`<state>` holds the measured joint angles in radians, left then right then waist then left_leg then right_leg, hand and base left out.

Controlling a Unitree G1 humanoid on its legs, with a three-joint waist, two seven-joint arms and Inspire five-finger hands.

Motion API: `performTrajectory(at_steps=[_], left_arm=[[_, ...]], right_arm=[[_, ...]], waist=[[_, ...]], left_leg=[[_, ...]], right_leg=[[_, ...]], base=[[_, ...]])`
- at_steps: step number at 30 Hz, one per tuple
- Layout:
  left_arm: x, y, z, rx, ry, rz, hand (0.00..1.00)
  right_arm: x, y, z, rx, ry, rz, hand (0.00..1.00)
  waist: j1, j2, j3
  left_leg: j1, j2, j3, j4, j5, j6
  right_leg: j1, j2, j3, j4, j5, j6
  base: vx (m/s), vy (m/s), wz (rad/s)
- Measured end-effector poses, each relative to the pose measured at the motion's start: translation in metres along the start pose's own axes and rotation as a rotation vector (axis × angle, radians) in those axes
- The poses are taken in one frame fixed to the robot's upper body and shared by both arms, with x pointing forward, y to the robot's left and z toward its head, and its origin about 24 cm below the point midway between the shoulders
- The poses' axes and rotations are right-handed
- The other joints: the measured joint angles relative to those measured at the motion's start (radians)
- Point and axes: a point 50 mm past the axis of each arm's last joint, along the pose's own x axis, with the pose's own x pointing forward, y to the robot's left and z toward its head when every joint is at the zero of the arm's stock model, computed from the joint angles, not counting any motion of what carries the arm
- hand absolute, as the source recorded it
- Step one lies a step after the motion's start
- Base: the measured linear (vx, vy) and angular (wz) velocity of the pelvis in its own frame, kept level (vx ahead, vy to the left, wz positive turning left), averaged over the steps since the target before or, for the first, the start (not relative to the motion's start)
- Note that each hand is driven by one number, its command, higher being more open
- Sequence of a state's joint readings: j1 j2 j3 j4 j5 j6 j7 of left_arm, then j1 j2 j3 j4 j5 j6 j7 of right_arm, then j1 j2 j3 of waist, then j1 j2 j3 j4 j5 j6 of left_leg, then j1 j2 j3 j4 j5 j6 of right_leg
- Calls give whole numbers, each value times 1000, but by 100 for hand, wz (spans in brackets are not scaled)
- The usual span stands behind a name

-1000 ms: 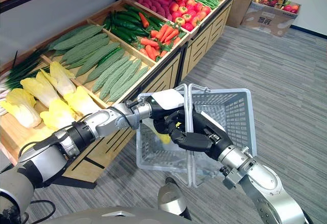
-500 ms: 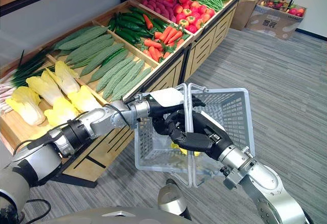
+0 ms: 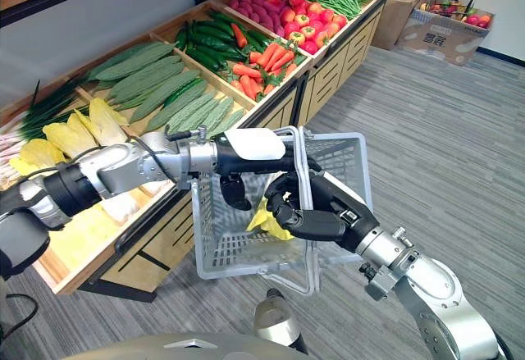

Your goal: Pick vegetable in the basket

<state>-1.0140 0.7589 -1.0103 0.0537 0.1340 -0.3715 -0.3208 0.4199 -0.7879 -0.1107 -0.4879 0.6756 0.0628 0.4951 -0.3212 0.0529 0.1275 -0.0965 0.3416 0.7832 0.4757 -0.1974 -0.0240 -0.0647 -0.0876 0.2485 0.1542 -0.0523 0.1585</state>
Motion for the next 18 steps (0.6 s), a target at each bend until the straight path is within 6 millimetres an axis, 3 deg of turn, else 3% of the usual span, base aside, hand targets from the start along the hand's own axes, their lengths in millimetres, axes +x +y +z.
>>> performTrajectory(at_steps=[7,12,15,18], left_arm=[[-35,12,3,-96,5,21,100],[-62,27,5,-187,16,106,100],[-75,23,6,-247,30,103,100],[-86,4,9,-312,65,15,100]], right_arm=[[-2,-5,3,-19,-6,-24,0],[-7,-13,-8,5,47,-75,0],[-9,-18,-14,-7,84,-110,0],[-9,-20,-15,-15,94,-130,0]], waist=[[26,0,-1],[44,0,-5],[47,0,-11],[47,-1,-24]], left_leg=[[0,-37,-36,-44,22,-2],[-1,-69,-71,-92,57,2],[-1,-82,-93,-118,75,3],[0,-103,-105,-156,99,5]], right_leg=[[18,-20,-43,1,-7,-4],[37,-33,-83,-2,-10,-9],[50,-37,-111,-11,-11,-11],[53,-45,-127,-16,-11,-11]], base=[[-9,22,20],[-5,1,25],[9,-7,24],[2,-6,16]])
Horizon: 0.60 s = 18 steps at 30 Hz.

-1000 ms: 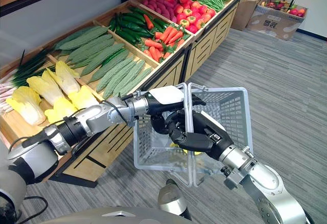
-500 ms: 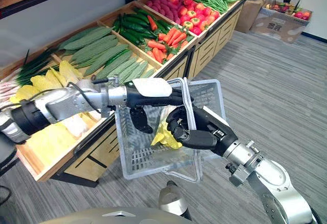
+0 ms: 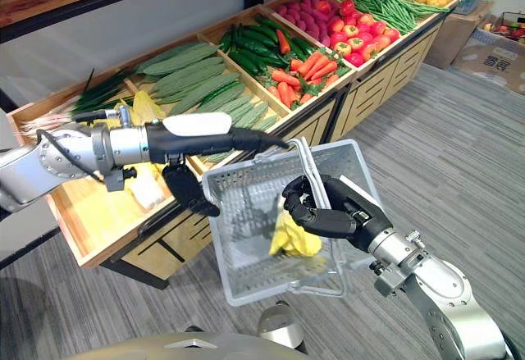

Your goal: Pick vegetable in the basket

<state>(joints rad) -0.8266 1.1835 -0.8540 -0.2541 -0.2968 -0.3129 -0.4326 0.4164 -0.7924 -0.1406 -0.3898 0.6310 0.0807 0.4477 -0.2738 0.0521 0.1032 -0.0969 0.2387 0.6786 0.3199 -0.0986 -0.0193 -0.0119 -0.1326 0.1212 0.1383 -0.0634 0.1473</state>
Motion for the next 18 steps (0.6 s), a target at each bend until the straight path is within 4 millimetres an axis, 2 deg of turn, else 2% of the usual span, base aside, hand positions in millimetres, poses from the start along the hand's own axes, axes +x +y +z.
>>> performTrajectory(at_steps=[4,10,13,18], left_arm=[[-10,-13,3,-82,17,-82,100],[-22,-13,16,-150,-31,-82,100],[-30,-11,18,-159,-32,-28,100],[-63,-3,4,-213,49,191,100]], right_arm=[[0,-2,-3,-21,25,-12,0],[-1,-4,-4,-25,32,-14,0],[-1,-5,-5,-25,34,-17,0],[-12,-17,-12,23,27,-121,0]], waist=[[1,-5,-3],[3,-12,-11],[3,-16,-23],[11,-34,-44]], left_leg=[[4,-19,-7,-30,17,4],[22,-42,-12,-86,50,3],[36,-62,-14,-145,86,-2],[59,-99,-46,-280,174,1]], right_leg=[[2,-8,-9,0,0,0],[2,-15,-22,0,-2,-3],[-3,-17,-30,0,-10,-16],[-6,-12,-71,0,-11,-18]], base=[[-19,2,10],[-44,-3,7],[-54,-15,7],[-24,-16,22]])
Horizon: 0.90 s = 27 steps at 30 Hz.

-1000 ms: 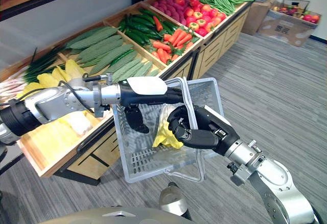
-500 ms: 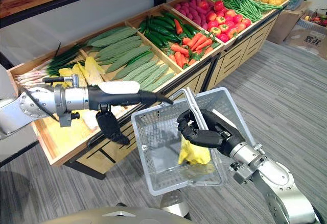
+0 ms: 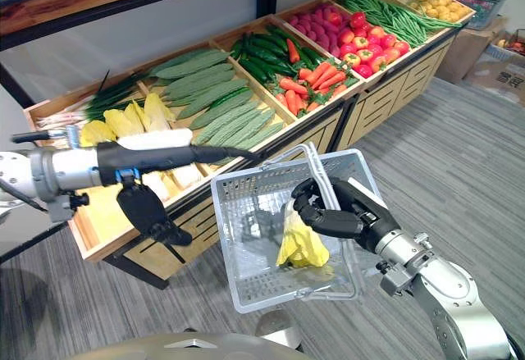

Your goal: Pick vegetable in the basket

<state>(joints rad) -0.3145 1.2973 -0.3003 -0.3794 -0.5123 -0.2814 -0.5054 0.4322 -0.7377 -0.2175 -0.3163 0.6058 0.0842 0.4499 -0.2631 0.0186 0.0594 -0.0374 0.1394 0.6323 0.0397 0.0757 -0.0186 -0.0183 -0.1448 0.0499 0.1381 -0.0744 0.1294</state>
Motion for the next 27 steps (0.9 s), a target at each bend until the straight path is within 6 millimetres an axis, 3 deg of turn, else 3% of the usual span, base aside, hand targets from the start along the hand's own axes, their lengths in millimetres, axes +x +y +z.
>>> performTrajectory(at_steps=[3,7,9,12,15,21,24,27], left_arm=[[-24,15,-19,-82,42,233,100],[-74,19,-61,-254,124,636,100],[-103,-1,-87,-415,178,859,100],[-119,-40,-106,-588,221,1035,100],[-118,-75,-115,-716,239,1126,100],[-140,-120,-118,-837,260,1441,100],[-157,-143,-121,-875,298,1658,100],[-174,-186,-129,-957,447,1941,100]], right_arm=[[-18,-12,-15,112,-17,-162,0],[-41,-24,-38,219,-10,-360,0],[-52,-28,-47,275,-24,-473,0],[-62,-29,-54,304,-17,-561,0],[-64,-30,-55,309,-16,-589,0],[-64,-30,-63,358,-30,-631,0],[-69,-30,-73,411,-36,-702,0],[-71,-24,-83,465,-31,-763,0]], waist=[[34,-16,-26],[66,-44,-48],[69,-51,-54],[75,-52,-63],[101,-52,-63],[104,-50,-64],[107,-46,-66],[99,-42,-66]], left_leg=[[33,-25,-25,-123,71,-4],[28,-26,-51,-130,77,-4],[27,-34,-72,-130,77,-4],[13,-42,-95,-130,76,-4],[11,-45,-98,-130,77,-4],[10,-45,-95,-130,76,-5],[9,-45,-95,-130,77,-5],[9,-47,-105,-130,77,-5]], right_leg=[[2,8,-32,1,-7,-10],[8,9,-58,6,-18,-17],[20,5,-78,6,-26,-16],[19,-3,-102,8,-33,-16],[18,-7,-104,8,-33,-16],[9,-7,-99,16,-38,-23],[7,-7,-97,17,-38,-23],[11,-8,-102,17,-37,-23]], base=[[2,-5,29],[19,2,18],[20,-4,26],[24,12,24],[5,6,2],[-3,5,-2],[-3,4,-1],[6,4,5]])
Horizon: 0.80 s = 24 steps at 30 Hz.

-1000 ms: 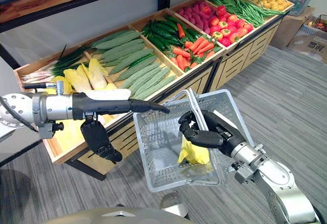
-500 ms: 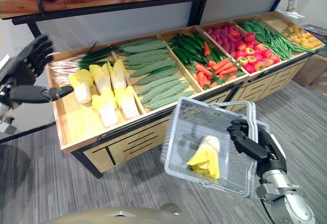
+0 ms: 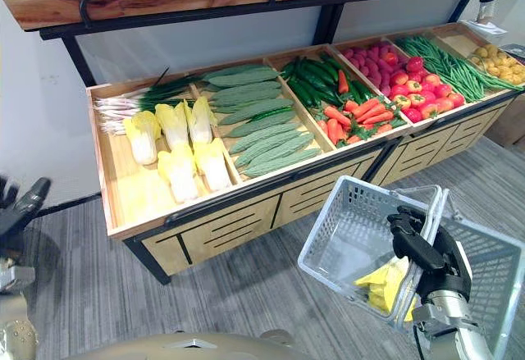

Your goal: Pick vegetable in the basket

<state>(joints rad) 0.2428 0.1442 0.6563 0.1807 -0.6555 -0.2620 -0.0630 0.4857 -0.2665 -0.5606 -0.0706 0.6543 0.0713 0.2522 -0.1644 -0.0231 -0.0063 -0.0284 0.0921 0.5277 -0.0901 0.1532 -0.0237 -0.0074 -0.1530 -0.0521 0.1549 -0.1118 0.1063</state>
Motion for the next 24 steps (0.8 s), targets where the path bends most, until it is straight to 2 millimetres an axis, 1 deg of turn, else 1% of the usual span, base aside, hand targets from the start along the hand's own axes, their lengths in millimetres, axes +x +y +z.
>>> performTrajectory(at_steps=[1,2,3,4,6,7,8,9,12,14,15,16,17,18,19,20,24], left_arm=[[-7,11,-10,-14,32,94,100],[-20,25,-28,-29,94,246,100],[-26,30,-34,-34,119,302,100],[-39,42,-47,-38,172,404,100],[-62,63,-66,-21,264,553,100],[-77,76,-77,-12,322,654,100],[-84,82,-81,-9,348,702,100],[-101,93,-89,0,399,789,100],[-144,108,-107,40,546,915,100],[-161,111,-115,69,629,934,100],[-166,111,-117,90,659,927,100],[-173,109,-121,126,712,901,100],[-177,103,-127,155,755,854,100],[-178,100,-130,161,772,831,100],[-179,91,-137,187,829,745,100],[-179,86,-141,190,849,702,100],[-175,70,-150,252,906,549,100]], right_arm=[[-2,0,-4,19,5,-20,0],[-5,-1,-12,51,20,-63,0],[-6,-2,-15,61,26,-80,0],[-8,-1,-20,80,35,-104,0],[-9,0,-25,104,38,-123,0],[-10,2,-27,140,36,-135,0],[-10,2,-29,154,35,-141,0],[-11,3,-31,174,37,-152,0],[-14,7,-39,234,21,-181,0],[-12,13,-44,264,14,-177,0],[-12,14,-45,270,14,-177,0],[-11,16,-46,275,18,-176,0],[-11,17,-48,282,19,-183,0],[-11,18,-48,284,21,-186,0],[-10,22,-52,298,30,-184,0],[-10,24,-54,308,32,-189,0],[-11,25,-56,319,36,-202,0]], waist=[[-2,0,3],[-2,-1,5],[-2,-2,6],[-1,-4,11],[0,-1,14],[1,-2,25],[4,-3,31],[9,-5,38],[28,-14,46],[34,-19,49],[37,-20,50],[42,-22,52],[51,-21,52],[53,-21,53],[53,-20,53],[53,-20,55],[51,-21,71]], left_leg=[[0,-1,-8,0,0,0],[-1,-5,-26,0,1,-1],[-2,-7,-34,0,1,-1],[-2,-10,-48,0,1,-2],[-14,-14,-62,-1,2,-3],[-17,-15,-69,-1,3,-4],[-18,-15,-71,-1,3,-4],[-23,-16,-77,-1,3,-4],[-31,-21,-91,0,6,-9],[-31,-21,-92,0,6,-9],[-31,-21,-92,-1,6,-9],[-31,-22,-92,-1,6,-9],[-30,-23,-92,-1,5,-9],[-30,-24,-92,-1,5,-10],[-28,-26,-92,-1,4,-11],[-25,-26,-91,-1,3,-12],[-14,-27,-78,-1,-2,-13]], right_leg=[[5,-1,-6,-1,0,0],[14,-3,-21,-1,-5,1],[18,-4,-28,-1,-7,2],[25,-7,-41,-1,-10,2],[24,-10,-55,-1,-15,7],[24,-15,-60,-1,-16,8],[25,-15,-63,-1,-16,8],[24,-16,-68,-1,-16,8],[24,-20,-82,0,-18,9],[25,-20,-84,2,-19,7],[25,-20,-85,2,-19,6],[25,-21,-85,2,-19,6],[25,-22,-85,2,-20,5],[25,-22,-85,3,-20,5],[26,-24,-84,3,-21,4],[27,-24,-82,3,-21,3],[31,-24,-71,3,-23,1]], base=[[8,4,23],[5,5,28],[0,8,36],[-5,15,30],[-5,24,26],[3,29,17],[3,36,15],[4,34,14],[24,26,15],[18,9,3],[30,15,1],[0,0,0],[0,0,0],[0,0,0],[33,17,-2],[40,18,-6],[34,10,-10]])
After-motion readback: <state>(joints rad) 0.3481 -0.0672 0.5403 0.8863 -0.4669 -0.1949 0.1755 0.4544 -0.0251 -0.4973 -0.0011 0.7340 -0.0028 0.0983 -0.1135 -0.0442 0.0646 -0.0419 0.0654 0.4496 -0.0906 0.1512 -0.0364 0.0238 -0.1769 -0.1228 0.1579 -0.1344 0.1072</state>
